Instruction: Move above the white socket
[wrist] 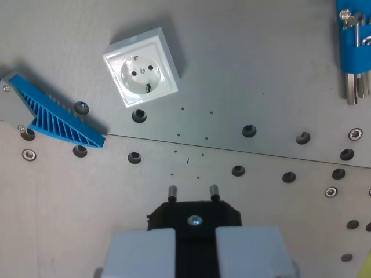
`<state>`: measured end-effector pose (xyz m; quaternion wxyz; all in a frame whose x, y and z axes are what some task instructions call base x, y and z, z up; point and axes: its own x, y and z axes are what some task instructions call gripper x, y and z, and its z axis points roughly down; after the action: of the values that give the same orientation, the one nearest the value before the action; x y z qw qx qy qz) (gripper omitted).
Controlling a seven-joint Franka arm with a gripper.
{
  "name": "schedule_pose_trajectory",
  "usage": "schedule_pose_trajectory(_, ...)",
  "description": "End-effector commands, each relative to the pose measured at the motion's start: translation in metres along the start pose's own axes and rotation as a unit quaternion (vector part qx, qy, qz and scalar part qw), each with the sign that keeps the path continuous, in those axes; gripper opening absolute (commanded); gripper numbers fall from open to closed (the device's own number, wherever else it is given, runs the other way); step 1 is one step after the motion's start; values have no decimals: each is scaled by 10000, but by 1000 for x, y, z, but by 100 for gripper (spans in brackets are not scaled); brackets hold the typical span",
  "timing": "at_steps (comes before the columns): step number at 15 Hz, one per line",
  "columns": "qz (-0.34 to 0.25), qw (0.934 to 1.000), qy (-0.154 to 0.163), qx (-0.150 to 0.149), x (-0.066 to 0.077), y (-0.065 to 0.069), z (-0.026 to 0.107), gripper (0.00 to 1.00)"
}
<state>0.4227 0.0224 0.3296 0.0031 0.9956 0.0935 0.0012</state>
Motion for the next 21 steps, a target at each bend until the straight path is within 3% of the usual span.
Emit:
schedule_pose_trajectory(1,0,10000,3,0,0,0,0,0)
schedule_pose_trajectory(11,-97,9999,29,0,0,-1,4,0)
schedule_pose_trajectory(21,-371,9988,314,-34,-2,-6,27,0)
